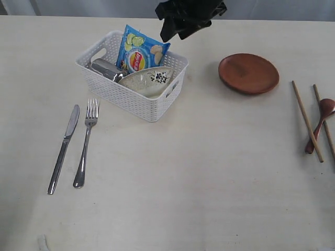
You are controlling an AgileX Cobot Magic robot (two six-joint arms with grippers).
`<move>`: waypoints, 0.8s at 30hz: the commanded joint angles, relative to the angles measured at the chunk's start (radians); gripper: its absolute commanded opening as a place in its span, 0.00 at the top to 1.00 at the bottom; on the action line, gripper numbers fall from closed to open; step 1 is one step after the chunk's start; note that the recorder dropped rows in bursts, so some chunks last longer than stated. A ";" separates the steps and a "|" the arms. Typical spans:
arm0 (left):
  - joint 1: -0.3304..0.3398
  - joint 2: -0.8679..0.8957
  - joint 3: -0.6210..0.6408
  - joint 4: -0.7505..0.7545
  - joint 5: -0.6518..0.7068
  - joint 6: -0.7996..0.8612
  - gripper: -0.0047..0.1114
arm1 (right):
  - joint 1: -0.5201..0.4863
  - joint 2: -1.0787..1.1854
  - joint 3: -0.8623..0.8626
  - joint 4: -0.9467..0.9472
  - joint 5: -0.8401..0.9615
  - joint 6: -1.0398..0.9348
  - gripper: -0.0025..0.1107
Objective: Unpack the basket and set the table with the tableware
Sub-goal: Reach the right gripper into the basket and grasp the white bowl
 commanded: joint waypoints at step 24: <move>-0.007 -0.006 0.006 -0.012 -0.004 0.004 0.96 | 0.126 0.004 -0.006 0.081 0.175 -0.582 0.53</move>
